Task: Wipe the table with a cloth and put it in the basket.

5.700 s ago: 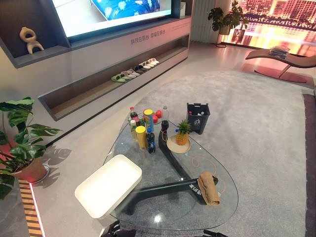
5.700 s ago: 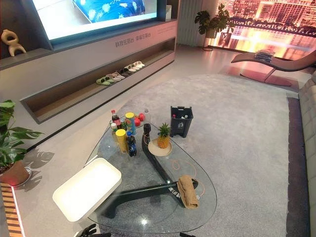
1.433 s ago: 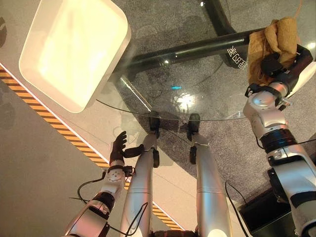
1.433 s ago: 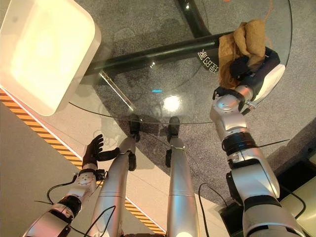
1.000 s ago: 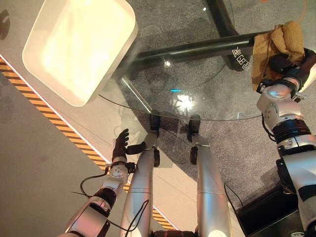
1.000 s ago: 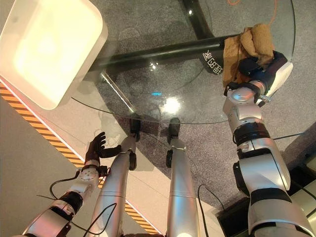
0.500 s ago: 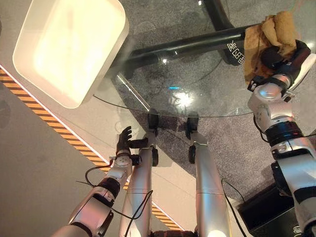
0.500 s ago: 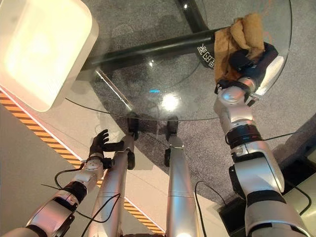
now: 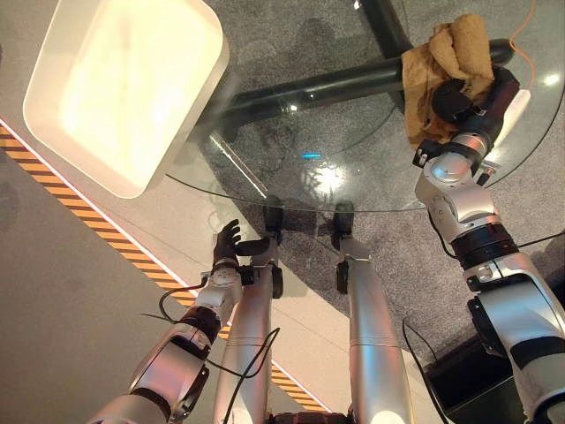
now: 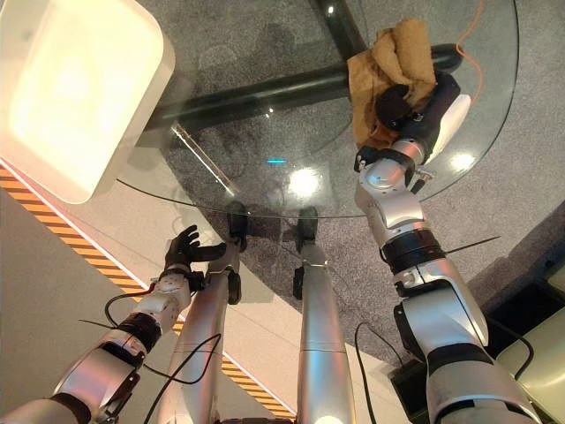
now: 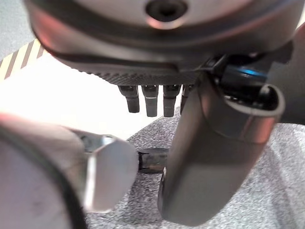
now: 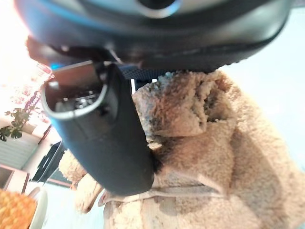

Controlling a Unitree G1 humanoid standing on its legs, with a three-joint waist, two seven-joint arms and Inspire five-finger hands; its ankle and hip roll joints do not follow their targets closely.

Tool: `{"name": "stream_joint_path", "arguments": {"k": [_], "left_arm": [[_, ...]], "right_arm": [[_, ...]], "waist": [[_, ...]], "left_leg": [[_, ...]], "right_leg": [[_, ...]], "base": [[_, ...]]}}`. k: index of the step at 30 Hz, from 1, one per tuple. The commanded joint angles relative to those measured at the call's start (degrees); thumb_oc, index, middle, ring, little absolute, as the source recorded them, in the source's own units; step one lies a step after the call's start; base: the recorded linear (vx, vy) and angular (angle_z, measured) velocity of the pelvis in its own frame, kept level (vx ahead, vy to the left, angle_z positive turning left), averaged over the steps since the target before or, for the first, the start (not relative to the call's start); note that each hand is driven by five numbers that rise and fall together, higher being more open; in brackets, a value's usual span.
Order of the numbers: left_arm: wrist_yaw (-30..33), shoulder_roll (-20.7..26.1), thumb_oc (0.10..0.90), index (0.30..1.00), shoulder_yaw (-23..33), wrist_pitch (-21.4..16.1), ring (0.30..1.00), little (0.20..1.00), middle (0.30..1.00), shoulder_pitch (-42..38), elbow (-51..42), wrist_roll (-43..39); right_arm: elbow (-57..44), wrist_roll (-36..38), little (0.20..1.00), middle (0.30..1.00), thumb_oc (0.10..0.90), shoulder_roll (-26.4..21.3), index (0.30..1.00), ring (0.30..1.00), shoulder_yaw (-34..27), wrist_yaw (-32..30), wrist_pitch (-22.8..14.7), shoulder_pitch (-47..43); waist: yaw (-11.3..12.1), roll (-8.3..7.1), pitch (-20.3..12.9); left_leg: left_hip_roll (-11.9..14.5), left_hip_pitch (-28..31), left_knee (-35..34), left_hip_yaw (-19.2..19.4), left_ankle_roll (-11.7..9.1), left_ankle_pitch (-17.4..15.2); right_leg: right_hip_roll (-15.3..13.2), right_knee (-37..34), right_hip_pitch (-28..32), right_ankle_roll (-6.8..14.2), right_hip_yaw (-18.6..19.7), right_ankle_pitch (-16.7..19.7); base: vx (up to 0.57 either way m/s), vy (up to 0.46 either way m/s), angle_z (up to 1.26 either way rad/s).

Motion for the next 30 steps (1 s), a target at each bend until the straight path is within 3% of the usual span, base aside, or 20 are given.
{"name": "stream_joint_path", "arguments": {"k": [1,9,20,23,26,30], "left_arm": [[1.0,-0.6,0.8,0.9,1.8,1.7,0.9,0.9,0.9,0.9,2.7,-1.6],[0.2,-1.1,0.8,0.9,1.8,2.5,0.9,0.9,0.9,-1.6,4.5,-2.7],[0.7,-2.1,0.8,0.9,1.0,2.3,0.9,0.9,0.9,-1.1,3.1,-1.8],[0.9,-2.3,0.8,0.9,0.9,2.2,0.9,0.9,0.9,-0.5,2.5,-1.2],[1.1,-3.8,0.8,0.9,-0.8,-3.7,0.9,0.9,0.9,4.9,1.7,1.2],[1.5,-4.2,0.8,0.9,-4.1,-11.5,0.9,0.9,0.9,16.8,-4.1,5.7]], "right_arm": [[-8.8,-5.0,0.2,0.3,0.1,0.4,0.3,0.3,3.5,3.6,-0.5,-4.6],[-6.3,-5.2,0.2,0.3,0.1,3.3,0.3,0.3,6.9,8.9,1.4,-6.3],[-13.3,-8.8,0.2,0.3,0.1,7.1,0.3,0.3,13.6,27.3,2.5,-5.3],[-15.4,-9.1,0.2,0.3,0.1,7.7,0.3,0.3,14.8,29.0,2.8,-4.7],[-18.6,-10.5,0.2,0.3,0.1,8.4,0.3,0.3,16.9,30.1,1.9,-2.8],[-23.5,-13.8,0.2,0.3,0.1,8.5,0.3,0.3,17.5,30.8,1.3,2.4]], "waist": [[-0.4,1.75,-0.9],[0.0,2.33,-0.9],[0.9,2.26,-0.9],[1.1,2.15,-0.9],[1.9,2.04,-0.9],[3.9,3.04,-0.9]], "left_leg": [[-5.0,1.4,3.1,-0.4,2.2,-6.4],[-5.4,1.5,2.9,-0.1,2.6,-5.8],[-5.9,0.7,3.0,0.0,2.8,-5.0],[-6.0,0.1,3.8,0.1,2.8,-5.3],[-6.5,-0.9,4.7,-0.4,2.7,-5.6],[-7.3,-2.0,5.4,-1.4,2.5,-6.0]], "right_leg": [[2.4,-6.7,1.7,1.3,-0.4,3.4],[2.2,-6.7,1.7,1.1,-0.3,3.8],[2.0,-6.3,1.0,1.1,-1.1,3.8],[1.9,-5.9,0.5,1.0,-1.5,3.6],[1.7,-5.4,0.0,0.8,-2.6,3.0],[1.0,-5.2,-0.6,0.9,-4.2,3.0]], "base": [[0.02,0.085,0.01],[0.01,0.063,0.02],[0.0,0.008,0.01],[0.0,-0.015,0.05],[-0.04,-0.055,0.14],[-0.01,-0.053,0.18]]}}
